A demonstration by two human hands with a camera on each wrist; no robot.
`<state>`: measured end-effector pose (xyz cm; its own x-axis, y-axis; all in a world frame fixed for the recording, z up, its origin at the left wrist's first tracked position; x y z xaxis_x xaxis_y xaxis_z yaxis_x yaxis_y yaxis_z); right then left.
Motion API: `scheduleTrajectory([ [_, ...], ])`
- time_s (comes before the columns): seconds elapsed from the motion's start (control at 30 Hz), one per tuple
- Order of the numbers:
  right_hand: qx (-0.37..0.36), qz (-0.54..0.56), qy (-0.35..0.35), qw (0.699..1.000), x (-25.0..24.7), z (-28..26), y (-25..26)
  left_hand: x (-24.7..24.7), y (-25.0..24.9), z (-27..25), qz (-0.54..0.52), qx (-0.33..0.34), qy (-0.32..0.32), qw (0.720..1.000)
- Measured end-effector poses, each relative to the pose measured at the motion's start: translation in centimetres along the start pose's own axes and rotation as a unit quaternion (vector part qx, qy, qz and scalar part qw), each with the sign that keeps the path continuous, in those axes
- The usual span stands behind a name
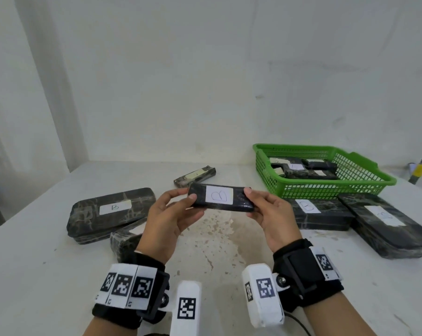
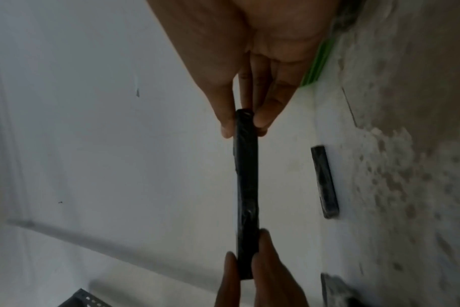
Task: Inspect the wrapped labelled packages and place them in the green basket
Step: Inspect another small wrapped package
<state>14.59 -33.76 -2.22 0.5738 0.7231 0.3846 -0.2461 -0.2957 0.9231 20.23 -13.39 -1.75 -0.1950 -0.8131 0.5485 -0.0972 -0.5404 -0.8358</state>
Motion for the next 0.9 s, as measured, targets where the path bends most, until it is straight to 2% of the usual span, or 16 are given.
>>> scheduleTrajectory([
  [0.1,-0.007,-0.041,-0.018,0.999,-1.4,0.0,0.7,0.6,0.6,-0.3,0.021,-0.025,0.019,0.999],
  [0.23,0.004,-0.106,0.007,0.994,-3.5,-0.7,1.9,1.3,1.7,-0.8,0.051,-0.034,0.005,0.998],
  [0.33,-0.011,-0.114,-0.013,0.993,-5.4,-1.1,3.4,3.0,2.5,-1.6,0.066,-0.042,0.022,0.997],
  [0.57,-0.013,-0.136,-0.048,0.989,-9.6,-0.6,6.9,8.1,5.1,-2.7,0.011,-0.092,0.017,0.996],
  [0.77,0.004,-0.182,-0.075,0.980,-13.2,0.0,7.5,8.7,8.1,-3.2,0.046,-0.120,0.040,0.991],
  [0.9,0.011,-0.207,-0.103,0.973,-16.1,0.3,7.5,7.6,8.5,-2.9,0.027,-0.137,0.020,0.990],
])
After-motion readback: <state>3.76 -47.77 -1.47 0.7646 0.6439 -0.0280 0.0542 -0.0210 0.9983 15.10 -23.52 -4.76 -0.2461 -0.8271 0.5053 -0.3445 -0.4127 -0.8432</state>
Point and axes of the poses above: each hand's wrist, its own z-axis towards the middle knuckle, its own x-axis out of the palm, y = z × x, the point moved 4 cm from there along z, towards the middle knuckle, and after that the axes turned 6 degrees about -y, right-handed, at the moved point
